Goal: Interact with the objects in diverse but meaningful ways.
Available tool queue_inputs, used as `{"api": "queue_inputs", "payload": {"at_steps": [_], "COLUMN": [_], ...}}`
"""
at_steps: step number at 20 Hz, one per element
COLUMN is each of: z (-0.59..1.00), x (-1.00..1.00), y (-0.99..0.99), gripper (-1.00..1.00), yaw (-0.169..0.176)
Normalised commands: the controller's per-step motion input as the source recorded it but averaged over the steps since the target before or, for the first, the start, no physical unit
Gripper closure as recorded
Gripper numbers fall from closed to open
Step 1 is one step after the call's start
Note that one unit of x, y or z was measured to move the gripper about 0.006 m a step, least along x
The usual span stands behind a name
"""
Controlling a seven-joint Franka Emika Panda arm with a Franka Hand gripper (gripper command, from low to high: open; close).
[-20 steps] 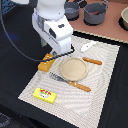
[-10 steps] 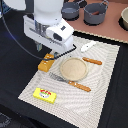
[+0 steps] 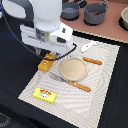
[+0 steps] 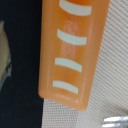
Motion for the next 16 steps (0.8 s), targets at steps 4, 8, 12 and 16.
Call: {"api": "queue_inputs", "payload": {"at_steps": [4, 8, 12, 16], "z": [-0.46, -0.37, 0.02, 0.29], "x": [-0.41, -0.39, -0.21, -0.04], "y": [-0.16, -0.17, -0.19, -0.17], "gripper": [1.0, 1.0, 1.0, 1.0], "yaw": [0.091, 0.086, 0.079, 0.051]}}
